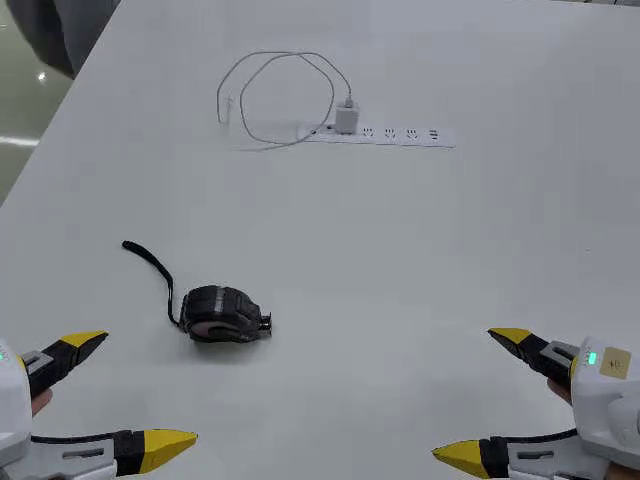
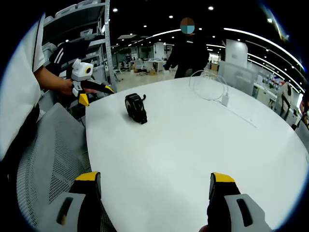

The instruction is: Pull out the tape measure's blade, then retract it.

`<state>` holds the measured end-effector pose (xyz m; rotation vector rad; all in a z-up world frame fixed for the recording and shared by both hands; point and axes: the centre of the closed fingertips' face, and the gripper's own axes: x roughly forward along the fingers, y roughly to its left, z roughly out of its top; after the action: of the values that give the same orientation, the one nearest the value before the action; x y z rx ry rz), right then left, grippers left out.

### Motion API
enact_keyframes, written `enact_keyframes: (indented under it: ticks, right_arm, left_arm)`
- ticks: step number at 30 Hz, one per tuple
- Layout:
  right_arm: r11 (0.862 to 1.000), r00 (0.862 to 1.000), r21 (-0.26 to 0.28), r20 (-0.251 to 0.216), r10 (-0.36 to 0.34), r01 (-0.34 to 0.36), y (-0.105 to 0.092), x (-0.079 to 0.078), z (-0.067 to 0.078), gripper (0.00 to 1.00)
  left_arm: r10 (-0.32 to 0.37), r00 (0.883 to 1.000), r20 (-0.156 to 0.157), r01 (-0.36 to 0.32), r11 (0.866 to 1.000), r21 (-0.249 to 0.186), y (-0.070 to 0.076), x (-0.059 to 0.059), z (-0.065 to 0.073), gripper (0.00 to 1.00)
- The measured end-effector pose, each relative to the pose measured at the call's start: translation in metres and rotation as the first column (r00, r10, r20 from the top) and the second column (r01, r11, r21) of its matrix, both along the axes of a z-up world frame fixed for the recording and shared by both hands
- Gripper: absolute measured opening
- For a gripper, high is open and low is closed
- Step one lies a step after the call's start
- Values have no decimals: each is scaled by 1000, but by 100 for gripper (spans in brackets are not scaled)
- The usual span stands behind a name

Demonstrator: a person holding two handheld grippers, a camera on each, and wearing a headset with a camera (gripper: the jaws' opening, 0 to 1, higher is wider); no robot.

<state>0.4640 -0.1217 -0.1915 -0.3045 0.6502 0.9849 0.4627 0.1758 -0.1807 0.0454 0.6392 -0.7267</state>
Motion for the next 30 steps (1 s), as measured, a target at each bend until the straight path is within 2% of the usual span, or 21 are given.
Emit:
enact_keyframes:
  ticks: [2, 13, 30]
  right_arm:
    - [1000, 1000, 2, -5, 1, -1, 0, -1, 0, 89]
    - [1000, 1000, 0, -5, 13, -13, 4, 3, 0, 89]
    - [999, 999, -3, -9, 49, -49, 12, 10, -2, 89]
  left_arm:
    - [2, 1000, 2, -2, 1000, 0, 0, 0, 0, 99]
    - [-21, 1000, -8, 21, 1000, -6, -3, 2, -1, 99]
    - [-75, 997, -7, 75, 997, 22, -6, 12, -4, 99]
